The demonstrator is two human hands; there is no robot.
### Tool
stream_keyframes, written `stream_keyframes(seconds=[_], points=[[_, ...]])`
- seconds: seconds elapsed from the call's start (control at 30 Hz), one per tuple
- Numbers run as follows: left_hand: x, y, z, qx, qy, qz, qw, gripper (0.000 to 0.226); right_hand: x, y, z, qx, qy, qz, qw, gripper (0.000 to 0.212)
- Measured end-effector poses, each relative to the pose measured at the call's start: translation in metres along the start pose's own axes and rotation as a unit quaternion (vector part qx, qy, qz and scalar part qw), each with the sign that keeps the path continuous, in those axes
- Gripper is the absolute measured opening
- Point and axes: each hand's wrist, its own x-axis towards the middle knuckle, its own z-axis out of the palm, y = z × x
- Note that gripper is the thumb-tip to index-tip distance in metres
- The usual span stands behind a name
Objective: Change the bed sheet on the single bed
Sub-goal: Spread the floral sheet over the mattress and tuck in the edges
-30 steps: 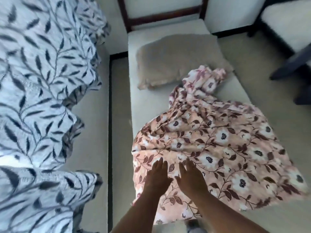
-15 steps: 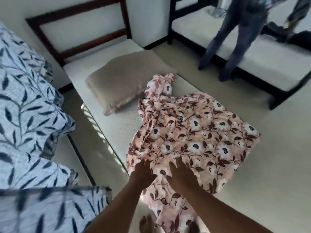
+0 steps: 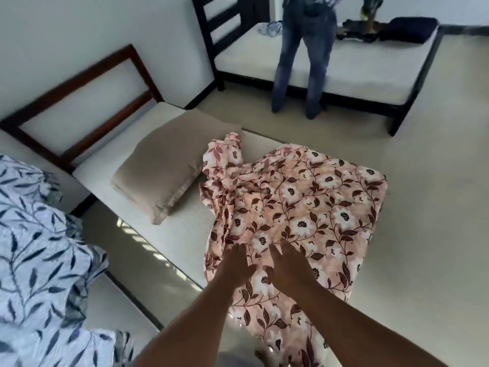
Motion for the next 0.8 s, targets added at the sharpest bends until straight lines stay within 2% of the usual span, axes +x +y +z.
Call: stream_keyframes(seconds=[0.13,0.23,0.4,0.43,0.5,0.57,0.8], points=[[0.032,-0.024,-0.013,0.054,0.013,0.034,0.998,0.088,0.014,-0.009,0.001,-0.017,-0.006,0.015,1.000,0.075],[0.065,-0.053,-0.032,0.103,0.004,0.070,0.992,0.086,0.037,-0.027,-0.003,-0.014,-0.004,0.058,0.998,0.083],[0.129,-0.114,-0.073,0.109,-0.027,0.114,0.987,0.077,0.098,-0.086,-0.009,-0.015,-0.005,0.154,0.988,0.126],[0.141,-0.131,-0.083,0.109,-0.035,0.120,0.986,0.075,0.113,-0.101,-0.008,-0.002,-0.008,0.179,0.984,0.123],[0.153,-0.156,-0.100,0.115,-0.049,0.131,0.983,0.073,0.132,-0.125,-0.008,0.020,-0.016,0.203,0.979,0.099],[0.162,-0.177,-0.112,0.115,-0.068,0.127,0.983,0.072,0.144,-0.146,-0.007,0.017,-0.025,0.205,0.978,0.085],[0.183,-0.219,-0.127,0.092,-0.123,0.107,0.982,0.056,0.161,-0.198,-0.006,0.041,-0.035,0.204,0.977,0.074]])
